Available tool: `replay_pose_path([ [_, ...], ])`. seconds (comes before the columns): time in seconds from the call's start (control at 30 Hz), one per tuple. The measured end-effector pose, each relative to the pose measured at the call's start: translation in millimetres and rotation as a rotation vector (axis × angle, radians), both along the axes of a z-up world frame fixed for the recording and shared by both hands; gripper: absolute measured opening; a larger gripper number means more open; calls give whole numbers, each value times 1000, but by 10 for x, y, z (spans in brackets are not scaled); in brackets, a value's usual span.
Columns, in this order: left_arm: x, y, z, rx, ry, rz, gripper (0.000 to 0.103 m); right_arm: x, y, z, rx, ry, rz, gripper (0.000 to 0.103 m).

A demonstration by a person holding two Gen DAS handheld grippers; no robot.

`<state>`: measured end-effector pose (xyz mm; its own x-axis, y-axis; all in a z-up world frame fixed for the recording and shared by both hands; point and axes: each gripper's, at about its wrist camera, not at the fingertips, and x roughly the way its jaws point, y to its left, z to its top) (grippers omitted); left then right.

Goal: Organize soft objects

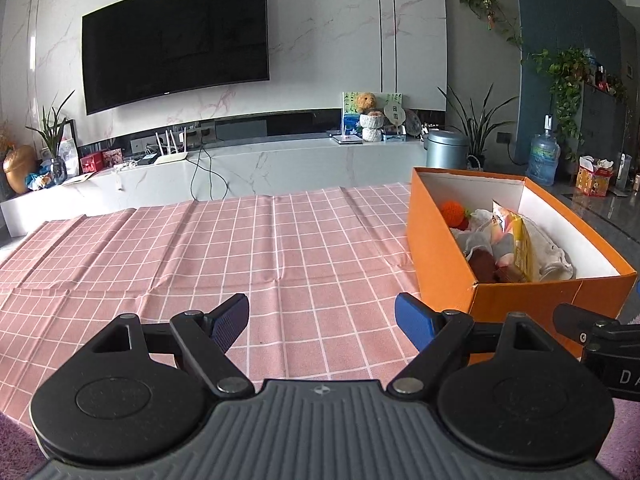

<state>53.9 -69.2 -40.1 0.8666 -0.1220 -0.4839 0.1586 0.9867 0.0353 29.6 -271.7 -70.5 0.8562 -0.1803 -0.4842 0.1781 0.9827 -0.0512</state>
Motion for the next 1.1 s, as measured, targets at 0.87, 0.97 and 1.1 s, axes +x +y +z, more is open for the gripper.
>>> replay_pose_path([
  [0.87,-50,55,81,-4,-14,-1,97,-32,32,21,-19,-9,18,100],
  [0.97,-50,52,78,-4,-14,0,97,-37,33,24,-18,-10,17,100],
  [1.1,-51,56,80,-4,-14,0,97,-39,36,27,-19,-10,19,100],
])
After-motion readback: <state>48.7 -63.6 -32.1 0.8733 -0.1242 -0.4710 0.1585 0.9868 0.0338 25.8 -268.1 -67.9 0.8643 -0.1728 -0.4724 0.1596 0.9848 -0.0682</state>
